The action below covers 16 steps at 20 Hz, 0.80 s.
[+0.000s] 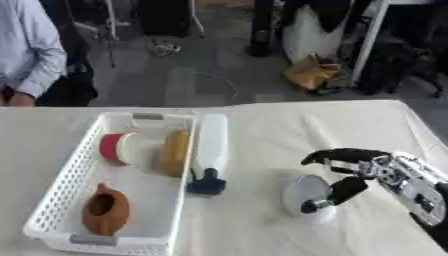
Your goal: Pick up objects on the table and place them in the box.
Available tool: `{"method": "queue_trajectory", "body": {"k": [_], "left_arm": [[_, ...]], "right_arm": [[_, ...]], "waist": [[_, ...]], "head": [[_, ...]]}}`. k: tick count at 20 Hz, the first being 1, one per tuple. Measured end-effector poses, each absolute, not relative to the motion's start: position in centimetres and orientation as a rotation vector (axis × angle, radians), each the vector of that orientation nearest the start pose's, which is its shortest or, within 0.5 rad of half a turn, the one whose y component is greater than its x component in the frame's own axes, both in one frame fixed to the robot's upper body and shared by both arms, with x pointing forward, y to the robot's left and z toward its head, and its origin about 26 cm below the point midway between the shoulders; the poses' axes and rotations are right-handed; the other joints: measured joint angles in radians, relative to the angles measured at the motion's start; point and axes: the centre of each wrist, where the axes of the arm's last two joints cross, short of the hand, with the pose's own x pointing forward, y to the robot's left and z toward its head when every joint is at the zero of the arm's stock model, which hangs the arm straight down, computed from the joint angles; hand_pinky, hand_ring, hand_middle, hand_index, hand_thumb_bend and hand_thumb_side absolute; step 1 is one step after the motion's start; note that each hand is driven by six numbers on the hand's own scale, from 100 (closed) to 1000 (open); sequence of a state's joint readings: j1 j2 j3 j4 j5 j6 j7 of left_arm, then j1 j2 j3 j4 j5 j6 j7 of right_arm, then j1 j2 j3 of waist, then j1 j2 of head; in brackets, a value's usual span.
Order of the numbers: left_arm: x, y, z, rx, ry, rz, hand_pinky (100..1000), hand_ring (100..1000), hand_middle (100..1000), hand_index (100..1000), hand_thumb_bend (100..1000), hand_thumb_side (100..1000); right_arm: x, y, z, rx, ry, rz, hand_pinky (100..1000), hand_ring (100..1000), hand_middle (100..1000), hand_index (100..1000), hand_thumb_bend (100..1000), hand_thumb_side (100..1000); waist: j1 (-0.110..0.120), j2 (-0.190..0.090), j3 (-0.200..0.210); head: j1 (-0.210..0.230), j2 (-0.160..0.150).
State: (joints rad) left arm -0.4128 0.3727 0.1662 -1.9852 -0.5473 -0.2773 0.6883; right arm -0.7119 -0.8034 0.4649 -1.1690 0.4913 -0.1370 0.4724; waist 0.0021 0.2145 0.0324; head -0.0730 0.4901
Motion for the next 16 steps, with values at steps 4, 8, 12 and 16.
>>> {"method": "queue_trajectory", "body": {"k": [4, 8, 12, 16], "left_arm": [[30.56, 29.67, 24.84, -1.248, 2.995, -0.207, 997, 973, 886, 917, 100, 1000], [30.56, 29.67, 24.84, -1.248, 2.995, -0.207, 998, 973, 880, 915, 100, 1000], [30.56, 29.67, 24.84, -1.249, 2.995, -0.208, 1000, 973, 876, 912, 100, 1000], [30.56, 29.67, 24.84, -1.249, 2.995, -0.208, 1000, 972, 872, 910, 100, 1000]], "right_arm": [[41.63, -35.17, 16.64, -0.665, -1.151, 1.633, 850, 1000, 1000, 1000, 810, 654], [41.51, -35.18, 16.27, -0.652, -1.134, 1.632, 828, 1000, 1000, 1000, 804, 631], [41.51, -35.18, 16.27, -0.647, -1.128, 1.629, 787, 1000, 1000, 1000, 803, 609], [41.51, -35.18, 16.26, -0.638, -1.126, 1.622, 792, 1000, 1000, 1000, 806, 622]], "waist": [[0.000, 0.000, 0.000], [0.000, 0.000, 0.000], [0.000, 0.000, 0.000], [0.001, 0.000, 0.000]], "head": [[0.000, 0.000], [-0.001, 0.000], [-0.001, 0.000], [-0.002, 0.000]]}}
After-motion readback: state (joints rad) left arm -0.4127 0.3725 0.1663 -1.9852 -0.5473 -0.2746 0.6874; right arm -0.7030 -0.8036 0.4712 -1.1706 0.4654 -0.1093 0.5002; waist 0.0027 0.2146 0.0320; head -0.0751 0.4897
